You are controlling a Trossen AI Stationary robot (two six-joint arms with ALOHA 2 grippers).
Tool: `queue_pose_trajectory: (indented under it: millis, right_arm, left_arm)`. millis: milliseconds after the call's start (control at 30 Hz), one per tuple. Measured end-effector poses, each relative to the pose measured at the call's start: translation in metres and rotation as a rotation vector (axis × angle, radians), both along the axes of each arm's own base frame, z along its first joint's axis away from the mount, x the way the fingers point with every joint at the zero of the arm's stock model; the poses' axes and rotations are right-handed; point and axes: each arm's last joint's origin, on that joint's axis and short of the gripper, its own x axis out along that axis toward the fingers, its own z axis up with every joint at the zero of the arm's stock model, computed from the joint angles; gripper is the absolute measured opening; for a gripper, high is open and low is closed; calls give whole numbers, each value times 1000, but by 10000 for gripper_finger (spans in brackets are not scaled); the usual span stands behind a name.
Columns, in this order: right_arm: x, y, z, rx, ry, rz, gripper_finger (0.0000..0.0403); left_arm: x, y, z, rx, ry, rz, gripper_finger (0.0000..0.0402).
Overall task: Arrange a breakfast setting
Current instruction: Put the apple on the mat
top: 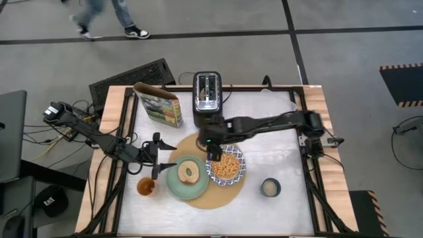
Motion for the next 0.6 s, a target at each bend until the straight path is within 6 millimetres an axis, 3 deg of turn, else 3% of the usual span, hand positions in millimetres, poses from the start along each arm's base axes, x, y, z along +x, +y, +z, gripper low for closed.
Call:
queue_pose_trajectory:
  millis: [267,600]
  right_arm:
    - [33,-8,-43,-1,168,-36,267]
    - [44,-10,-88,43,270,-31,267]
  left_arm:
    - [0,0,0,-4,2,-14,295]
    - [0,0,0,-4,2,-13,295]
